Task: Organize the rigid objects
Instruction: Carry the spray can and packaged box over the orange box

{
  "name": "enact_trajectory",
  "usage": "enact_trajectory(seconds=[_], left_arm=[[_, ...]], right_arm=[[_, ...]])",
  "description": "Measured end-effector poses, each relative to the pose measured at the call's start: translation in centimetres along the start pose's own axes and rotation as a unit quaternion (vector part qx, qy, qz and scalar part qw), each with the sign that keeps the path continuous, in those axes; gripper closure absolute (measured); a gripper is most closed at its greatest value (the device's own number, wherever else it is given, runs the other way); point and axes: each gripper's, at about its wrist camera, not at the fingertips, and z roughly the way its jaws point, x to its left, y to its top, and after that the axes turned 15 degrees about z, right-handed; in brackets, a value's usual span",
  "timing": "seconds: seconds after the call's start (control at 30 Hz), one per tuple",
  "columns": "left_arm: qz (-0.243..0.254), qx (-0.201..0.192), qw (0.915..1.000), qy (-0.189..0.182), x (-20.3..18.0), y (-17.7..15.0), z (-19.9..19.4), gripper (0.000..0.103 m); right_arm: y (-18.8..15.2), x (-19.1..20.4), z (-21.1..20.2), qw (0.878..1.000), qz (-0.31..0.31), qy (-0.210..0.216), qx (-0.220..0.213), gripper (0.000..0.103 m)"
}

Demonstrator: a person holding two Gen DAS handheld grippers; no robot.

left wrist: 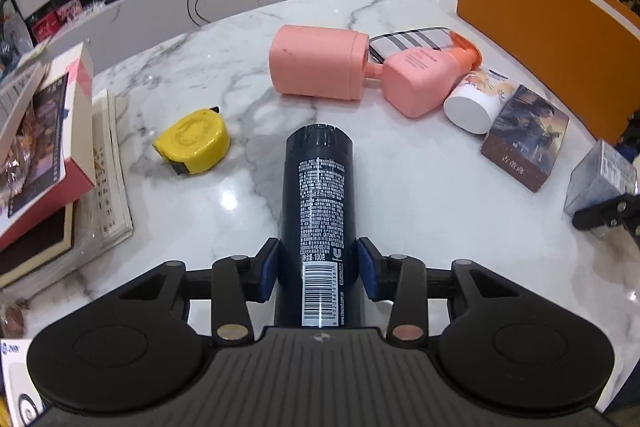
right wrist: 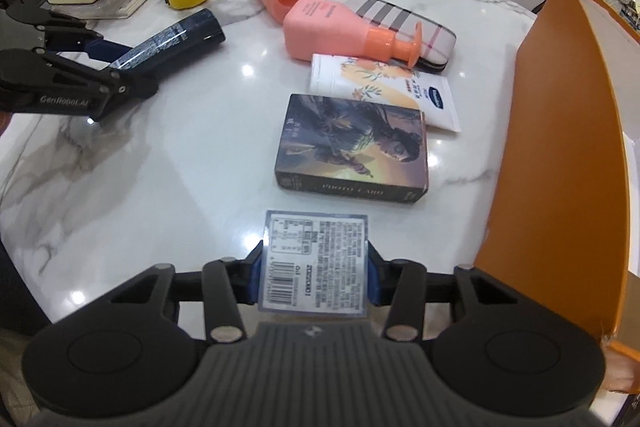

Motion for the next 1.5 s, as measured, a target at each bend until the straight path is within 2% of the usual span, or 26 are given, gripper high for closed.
enact_trajectory(seconds=[0.57, 0.87, 1.03, 1.17, 1.5], left_arm=[[-0.028, -0.056, 0.998, 0.002, 0.3, 1.0, -3.0, 0.056], [-0.017, -0.054, 0.9983, -0.009, -0.6, 3.2, -4.4, 0.057], [-0.004, -0.053, 0.9985, -0.009, -1.4, 5.2, -5.4, 0.056], [0.003, -0.057, 0.9981, -0.023, -2.2, 7.4, -6.4, 0.056], [0.063, -0.075, 0.9947, -0.034, -5.5, 14.3, -8.3, 0.056]], right_arm=[[1.8, 0.1, -4.3, 0.998, 0.012, 0.029, -0.053, 0.055], [3.0, -0.8, -6.9, 0.995, 0.032, 0.036, -0.088, 0.055], [3.8, -2.6, -8.8, 0.992, 0.052, 0.036, -0.112, 0.055], [4.4, -4.6, -10.3, 0.989, 0.07, 0.03, -0.127, 0.055], [5.5, -9.0, -13.3, 0.978, 0.117, -0.011, -0.175, 0.055]])
